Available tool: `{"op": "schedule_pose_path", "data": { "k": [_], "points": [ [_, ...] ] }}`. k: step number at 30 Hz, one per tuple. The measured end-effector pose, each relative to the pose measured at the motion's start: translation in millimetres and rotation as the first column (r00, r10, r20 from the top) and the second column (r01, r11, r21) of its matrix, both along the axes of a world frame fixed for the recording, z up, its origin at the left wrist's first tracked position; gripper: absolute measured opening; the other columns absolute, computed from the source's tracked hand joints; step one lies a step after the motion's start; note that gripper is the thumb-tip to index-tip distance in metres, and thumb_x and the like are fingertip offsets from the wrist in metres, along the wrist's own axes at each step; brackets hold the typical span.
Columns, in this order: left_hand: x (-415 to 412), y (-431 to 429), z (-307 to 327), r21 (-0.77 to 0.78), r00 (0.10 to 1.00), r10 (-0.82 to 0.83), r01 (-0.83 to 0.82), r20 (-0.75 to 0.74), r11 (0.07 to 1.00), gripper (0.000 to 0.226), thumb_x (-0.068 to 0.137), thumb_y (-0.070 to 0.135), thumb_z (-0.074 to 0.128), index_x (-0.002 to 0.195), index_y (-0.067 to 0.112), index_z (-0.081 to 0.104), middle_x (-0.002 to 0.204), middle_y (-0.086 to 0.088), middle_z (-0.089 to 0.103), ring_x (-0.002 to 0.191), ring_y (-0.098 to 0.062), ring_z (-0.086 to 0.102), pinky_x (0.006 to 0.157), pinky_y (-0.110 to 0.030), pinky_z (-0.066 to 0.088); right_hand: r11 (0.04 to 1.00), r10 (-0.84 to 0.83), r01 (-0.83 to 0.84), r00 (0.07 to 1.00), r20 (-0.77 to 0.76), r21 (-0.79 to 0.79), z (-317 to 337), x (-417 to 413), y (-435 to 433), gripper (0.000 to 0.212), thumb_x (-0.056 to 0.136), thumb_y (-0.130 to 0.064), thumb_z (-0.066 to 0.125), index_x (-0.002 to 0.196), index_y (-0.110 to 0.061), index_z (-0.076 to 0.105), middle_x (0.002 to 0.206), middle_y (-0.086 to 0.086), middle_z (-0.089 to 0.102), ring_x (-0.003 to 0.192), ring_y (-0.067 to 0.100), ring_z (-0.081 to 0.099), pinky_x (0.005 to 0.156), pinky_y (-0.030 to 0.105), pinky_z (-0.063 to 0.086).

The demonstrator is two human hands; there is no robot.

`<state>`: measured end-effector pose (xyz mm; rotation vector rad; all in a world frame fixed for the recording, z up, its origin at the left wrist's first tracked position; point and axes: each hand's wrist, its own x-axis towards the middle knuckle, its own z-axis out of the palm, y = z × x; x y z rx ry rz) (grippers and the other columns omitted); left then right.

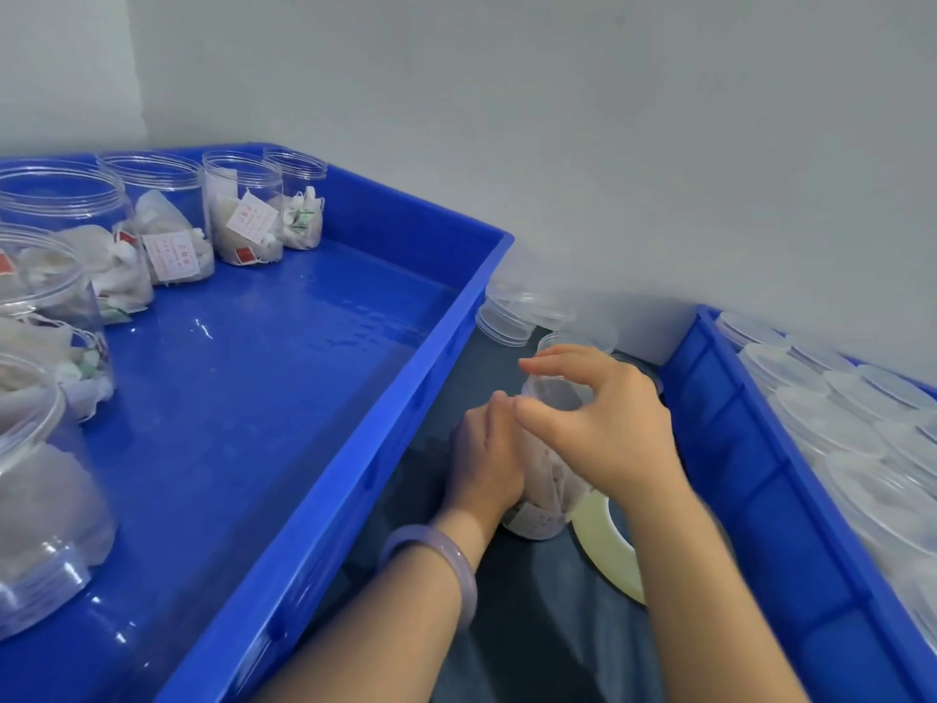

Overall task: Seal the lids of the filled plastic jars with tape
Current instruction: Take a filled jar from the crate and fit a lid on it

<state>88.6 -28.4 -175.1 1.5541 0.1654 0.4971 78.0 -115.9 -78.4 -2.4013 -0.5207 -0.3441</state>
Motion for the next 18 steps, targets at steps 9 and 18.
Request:
{"op": "schedule_pose_path", "data": {
  "k": [9,18],
  "points": [
    [9,1,2,-0.231,0.977,-0.213,0.201,-0.026,0.952,0.052,0.09,0.059,0.029,0.076,0.033,0.072,0.09,-0.005,0.072,0.091,-0.022,0.067,0.083,-0.042,0.052,0.975,-0.035,0.028,0.999,-0.027,-0.22,4,-6,2,0.046,0.074,-0.061,0.062,0.117,-0.045,0.058,0.127,-0.028,0.052,0.122,0.008,0.045,0.084,0.03,0.037],
    [11,10,5,-0.255,0.951,-0.281,0.307,0.132,0.917,0.058,0.098,0.053,0.019,0.076,0.049,0.073,0.082,0.012,0.074,0.085,0.0,0.068,0.078,-0.029,0.055,0.928,0.358,-0.371,0.911,-0.204,-0.028,16,5,-8,0.034,0.071,-0.02,0.078,0.102,-0.034,0.073,0.114,-0.024,0.065,0.113,-0.007,0.054,0.096,0.023,0.046]
  ]
}}
